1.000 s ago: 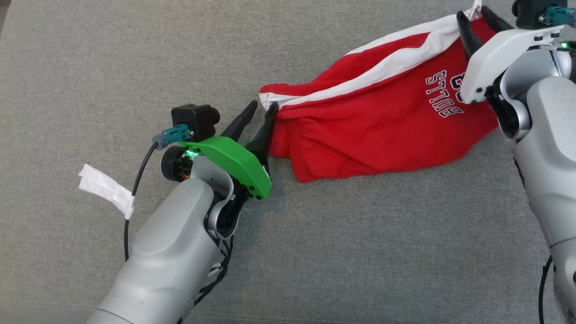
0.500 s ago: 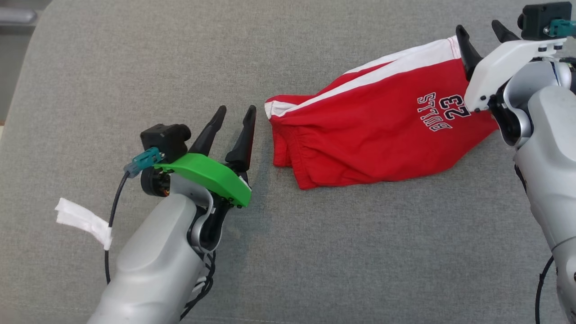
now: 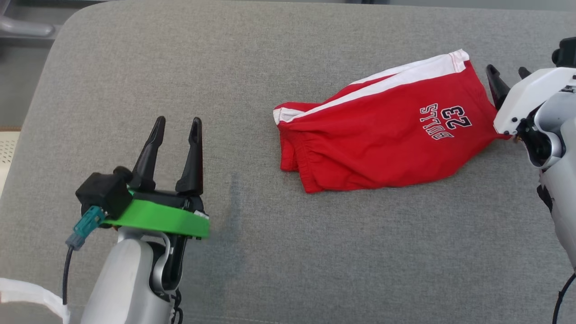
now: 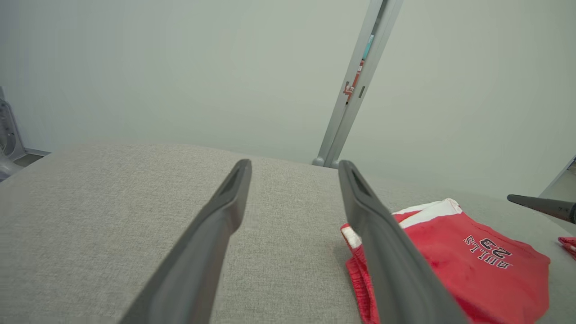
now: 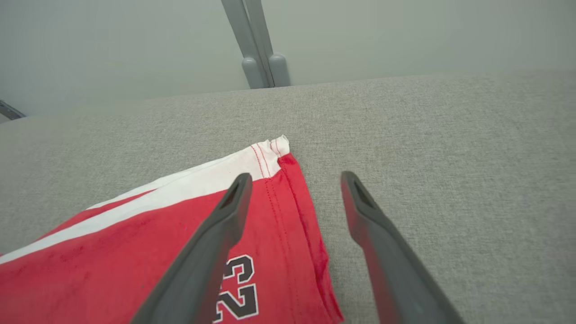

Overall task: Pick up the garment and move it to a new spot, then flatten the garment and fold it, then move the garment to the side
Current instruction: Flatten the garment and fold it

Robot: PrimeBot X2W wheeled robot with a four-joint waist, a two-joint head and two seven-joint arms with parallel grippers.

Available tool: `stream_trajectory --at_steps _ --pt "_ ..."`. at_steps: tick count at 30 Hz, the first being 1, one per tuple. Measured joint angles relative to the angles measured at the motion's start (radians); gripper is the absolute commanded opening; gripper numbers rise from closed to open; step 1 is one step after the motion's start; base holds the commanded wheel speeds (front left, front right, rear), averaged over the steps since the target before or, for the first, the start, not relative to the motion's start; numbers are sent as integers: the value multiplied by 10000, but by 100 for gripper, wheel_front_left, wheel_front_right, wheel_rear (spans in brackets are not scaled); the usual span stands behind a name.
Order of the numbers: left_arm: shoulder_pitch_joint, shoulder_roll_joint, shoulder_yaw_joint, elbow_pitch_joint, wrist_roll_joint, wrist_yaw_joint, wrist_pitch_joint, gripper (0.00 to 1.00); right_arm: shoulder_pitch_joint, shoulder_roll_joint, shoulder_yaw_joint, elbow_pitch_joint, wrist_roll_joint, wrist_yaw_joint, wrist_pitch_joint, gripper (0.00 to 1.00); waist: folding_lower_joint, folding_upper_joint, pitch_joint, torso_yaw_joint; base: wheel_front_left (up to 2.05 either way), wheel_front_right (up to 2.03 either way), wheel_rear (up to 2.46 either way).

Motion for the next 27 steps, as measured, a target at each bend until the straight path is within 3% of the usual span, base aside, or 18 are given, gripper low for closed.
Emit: stream_trajectory --at_steps 6,22,23,24,25,27 --pt "500 -322 803 -244 502 -52 0 100 -256 -73 -382 665 -199 0 182 100 0 0 338 247 0 0 0" --pt "891 -439 1078 -548 441 -54 0 100 -991 23 -932 2485 -1099 -6 932 100 0 0 909 983 0 0 0" --pt "915 -443 1083 -556 441 -56 0 100 -1019 52 -930 2539 -1120 -10 1022 90 0 0 909 1000 0 0 0" --pt "942 -443 1087 -556 441 -56 0 100 -1042 69 -941 2571 -1126 -10 1035 6 -1 0 906 1005 0 0 0" --pt "965 -443 1091 -550 441 -56 0 100 -1054 82 -961 2598 -1135 -10 1024 0 0 0 899 1006 0 0 0" --pt "971 -441 1126 -537 439 -56 0 100 -1054 119 -938 2648 -1185 -8 982 0 0 0 863 1000 0 0 0"
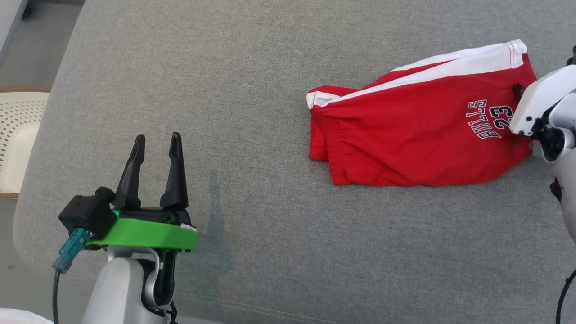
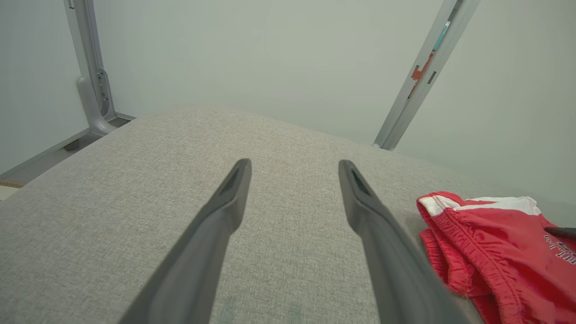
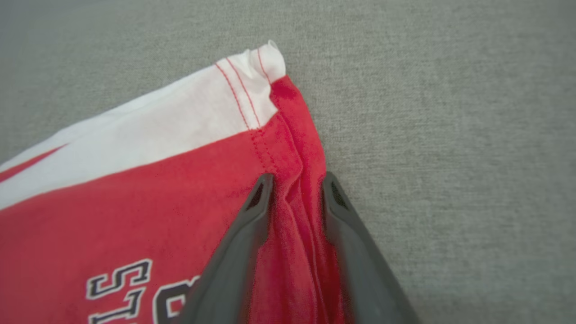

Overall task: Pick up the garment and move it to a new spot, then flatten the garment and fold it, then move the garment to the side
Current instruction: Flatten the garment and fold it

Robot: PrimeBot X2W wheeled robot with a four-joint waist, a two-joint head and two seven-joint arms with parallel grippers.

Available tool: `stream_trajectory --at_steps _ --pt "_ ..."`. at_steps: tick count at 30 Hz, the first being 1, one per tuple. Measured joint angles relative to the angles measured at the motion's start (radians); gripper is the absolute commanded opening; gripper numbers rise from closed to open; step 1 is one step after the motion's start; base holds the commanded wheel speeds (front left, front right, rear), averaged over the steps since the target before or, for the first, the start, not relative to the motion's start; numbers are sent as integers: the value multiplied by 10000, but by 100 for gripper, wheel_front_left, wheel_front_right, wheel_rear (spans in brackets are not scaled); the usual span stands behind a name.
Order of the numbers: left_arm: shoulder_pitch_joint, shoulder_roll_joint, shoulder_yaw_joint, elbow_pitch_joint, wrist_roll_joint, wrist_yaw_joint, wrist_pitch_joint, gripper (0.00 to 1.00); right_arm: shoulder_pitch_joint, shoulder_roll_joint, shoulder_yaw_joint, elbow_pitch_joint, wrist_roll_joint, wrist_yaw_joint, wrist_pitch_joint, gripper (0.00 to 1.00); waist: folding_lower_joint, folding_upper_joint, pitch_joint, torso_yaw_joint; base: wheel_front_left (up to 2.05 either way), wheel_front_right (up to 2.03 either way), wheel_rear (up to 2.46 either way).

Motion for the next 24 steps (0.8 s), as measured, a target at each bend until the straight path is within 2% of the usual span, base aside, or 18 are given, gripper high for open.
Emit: stream_trajectory --at_steps 3,10,19,24 --pt "17 2 84 13 0 -4 0 100 117 77 104 -21 -150 4 -405 0 0 0 -127 -45 0 0 0" --pt "233 50 205 94 6 -10 0 100 764 -355 -79 -226 -309 15 -1452 0 0 0 -584 -265 0 0 0" --pt "495 56 199 119 12 -10 0 100 1444 -1373 -1283 -328 -988 13 -2435 0 0 0 -1235 -701 0 0 0" --pt "633 65 157 215 12 -10 0 100 1526 -1356 -1929 -477 -1783 12 -2585 0 0 0 -1542 -885 0 0 0"
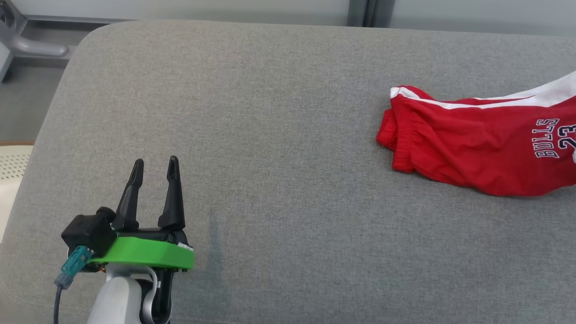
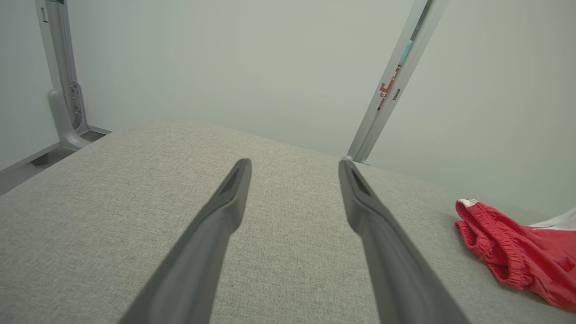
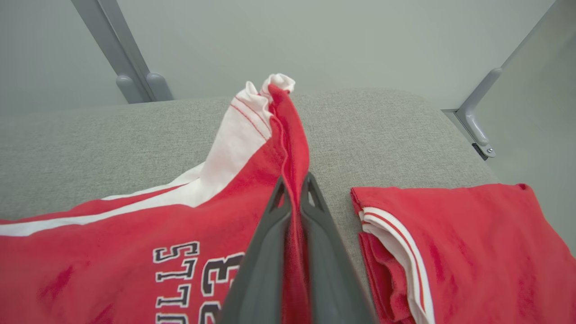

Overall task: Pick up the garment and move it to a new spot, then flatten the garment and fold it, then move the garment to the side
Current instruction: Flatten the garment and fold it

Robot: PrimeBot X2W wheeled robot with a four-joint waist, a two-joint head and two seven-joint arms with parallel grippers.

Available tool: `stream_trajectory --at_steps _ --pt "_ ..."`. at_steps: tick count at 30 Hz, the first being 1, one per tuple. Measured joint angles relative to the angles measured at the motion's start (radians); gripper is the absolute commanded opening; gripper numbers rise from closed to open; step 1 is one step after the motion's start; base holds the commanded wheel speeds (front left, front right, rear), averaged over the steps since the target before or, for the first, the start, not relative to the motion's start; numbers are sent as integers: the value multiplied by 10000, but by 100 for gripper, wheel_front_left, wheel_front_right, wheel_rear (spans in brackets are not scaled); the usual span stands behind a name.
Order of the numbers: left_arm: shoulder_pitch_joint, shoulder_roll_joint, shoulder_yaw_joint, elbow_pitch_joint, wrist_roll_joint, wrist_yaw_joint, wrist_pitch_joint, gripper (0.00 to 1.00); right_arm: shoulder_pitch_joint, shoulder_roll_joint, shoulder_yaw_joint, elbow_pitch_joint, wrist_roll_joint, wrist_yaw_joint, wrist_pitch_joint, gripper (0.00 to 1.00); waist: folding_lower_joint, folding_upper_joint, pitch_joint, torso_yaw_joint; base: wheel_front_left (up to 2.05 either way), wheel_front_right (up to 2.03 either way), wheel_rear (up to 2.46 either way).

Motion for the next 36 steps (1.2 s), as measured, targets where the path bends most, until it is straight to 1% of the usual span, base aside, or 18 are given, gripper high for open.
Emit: stream_trajectory --at_steps 5,9,13,18,23,31,32,33,35,36 --pt "102 40 -36 73 -4 0 0 100 -33 819 -94 -629 -784 0 518 0 0 0 -296 -104 0 0 0" --pt "157 48 -113 104 -35 0 0 100 -77 1760 228 -1369 -1279 0 1137 0 0 0 -500 -120 0 0 0" --pt "189 48 -163 111 -63 0 0 100 -7 2629 633 -1987 -1492 0 1597 0 0 0 -597 -7 0 0 0" --pt "218 40 -192 123 -142 0 0 100 230 3369 1133 -2401 -1522 0 2010 0 0 0 -671 193 0 0 0" --pt "248 29 -240 128 -169 0 0 100 231 3708 1361 -2362 -1655 0 2171 0 0 0 -643 401 0 0 0" --pt "228 -13 -307 151 -244 0 0 100 195 3937 1526 -1659 -1935 0 2456 0 0 0 -497 777 0 0 0" --pt "227 -21 -307 157 -255 0 0 100 195 3960 1540 -1570 -1960 0 2527 51 0 0 -482 812 0 0 0" --pt "224 -29 -305 167 -276 0 0 100 196 3977 1567 -1511 -1964 0 2535 100 0 0 -470 843 0 0 0" --pt "217 -38 -286 178 -311 0 0 100 193 4025 1662 -1503 -1791 0 2500 100 0 0 -454 870 0 0 0" --pt "216 -44 -259 184 -311 0 0 100 191 4079 1791 -1503 -1501 0 2506 100 0 0 -456 866 0 0 0"
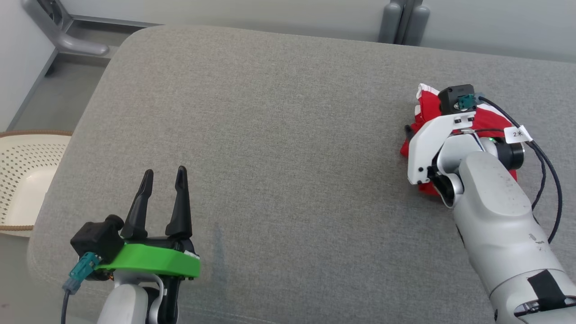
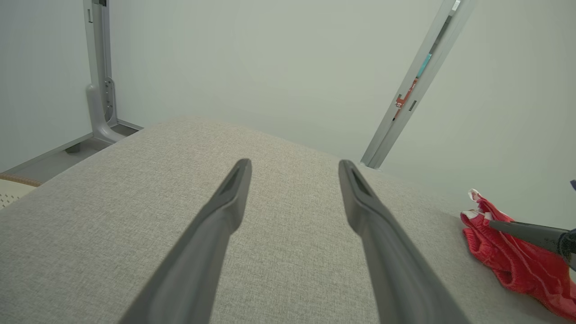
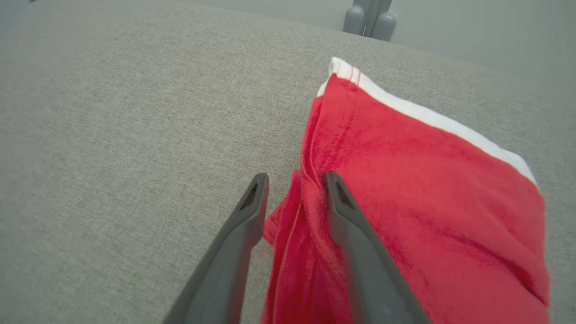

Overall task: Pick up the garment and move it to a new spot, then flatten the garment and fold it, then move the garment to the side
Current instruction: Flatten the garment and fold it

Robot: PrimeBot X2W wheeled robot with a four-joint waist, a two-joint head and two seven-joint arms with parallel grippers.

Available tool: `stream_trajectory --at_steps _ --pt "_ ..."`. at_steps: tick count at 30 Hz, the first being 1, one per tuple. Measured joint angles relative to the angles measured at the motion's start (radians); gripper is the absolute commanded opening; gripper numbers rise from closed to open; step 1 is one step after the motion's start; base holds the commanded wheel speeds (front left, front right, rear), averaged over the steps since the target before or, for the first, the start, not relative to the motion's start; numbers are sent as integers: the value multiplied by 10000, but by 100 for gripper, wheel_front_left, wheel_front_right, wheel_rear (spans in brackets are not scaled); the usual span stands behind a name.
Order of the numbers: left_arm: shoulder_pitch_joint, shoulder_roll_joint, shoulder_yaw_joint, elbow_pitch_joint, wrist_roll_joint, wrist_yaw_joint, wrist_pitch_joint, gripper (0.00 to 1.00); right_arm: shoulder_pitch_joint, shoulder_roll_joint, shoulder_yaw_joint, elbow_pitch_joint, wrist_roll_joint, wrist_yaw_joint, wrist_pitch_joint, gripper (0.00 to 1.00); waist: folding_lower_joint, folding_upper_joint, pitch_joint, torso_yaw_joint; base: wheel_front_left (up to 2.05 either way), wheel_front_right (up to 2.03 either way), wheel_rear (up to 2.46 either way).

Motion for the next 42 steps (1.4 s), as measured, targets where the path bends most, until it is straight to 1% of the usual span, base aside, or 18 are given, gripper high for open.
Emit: stream_trajectory --at_steps 1,3,4,7,8,11,13,16,19,21,24,27,33,42 --pt "1 -6 35 4 0 0 0 100 0 44 113 -13 299 0 19 100 0 0 -9 -13 0 0 0" --pt "4 -12 119 10 0 0 0 100 3 169 681 -261 1505 -2 313 100 0 0 -43 -79 0 0 0" --pt "12 -17 150 12 0 0 0 100 13 194 1126 -545 2094 -2 531 100 0 0 -62 -121 0 0 0" --pt "26 -35 270 4 4 0 0 100 128 150 2159 -1728 3183 0 803 100 0 0 -123 -278 0 0 0" --pt "31 -36 295 0 6 0 0 100 182 -4 2274 -2105 3409 2 769 100 0 0 -142 -328 0 0 0" --pt "43 -52 355 -33 31 0 0 100 417 -830 2284 -3195 3850 -6 431 100 0 0 -234 -527 0 0 0" --pt "81 -58 368 -33 67 0 0 100 714 -1223 2102 -3643 3833 -8 151 100 0 0 -308 -639 0 0 0" --pt "141 -61 349 -15 79 0 -2 100 1267 -1601 1584 -4266 3394 -6 -451 100 0 0 -470 -762 0 0 0" --pt "215 -54 384 15 105 0 -2 100 2072 -1747 828 -4920 2957 -10 -1152 100 0 0 -628 -898 0 0 0" --pt "240 -42 416 17 163 0 0 100 2685 -1662 443 -5398 2784 -10 -1561 100 0 0 -705 -1015 0 0 0" --pt "382 31 598 19 213 0 -2 100 3594 -1664 10 -6263 2213 -10 -2284 100 0 0 -795 -1260 0 0 0" --pt "445 105 734 61 293 0 -2 100 4424 -1488 -458 -6821 1856 -8 -2826 100 0 0 -846 -1524 0 0 0" --pt "503 226 982 276 537 0 -2 100 5429 -1183 -769 -7129 1346 -10 -3415 100 0 0 -903 -2104 0 0 0" --pt "714 293 1127 765 838 0 -2 100 6061 -872 -640 -6957 905 -10 -3611 100 0 0 -1173 -2771 0 0 0"
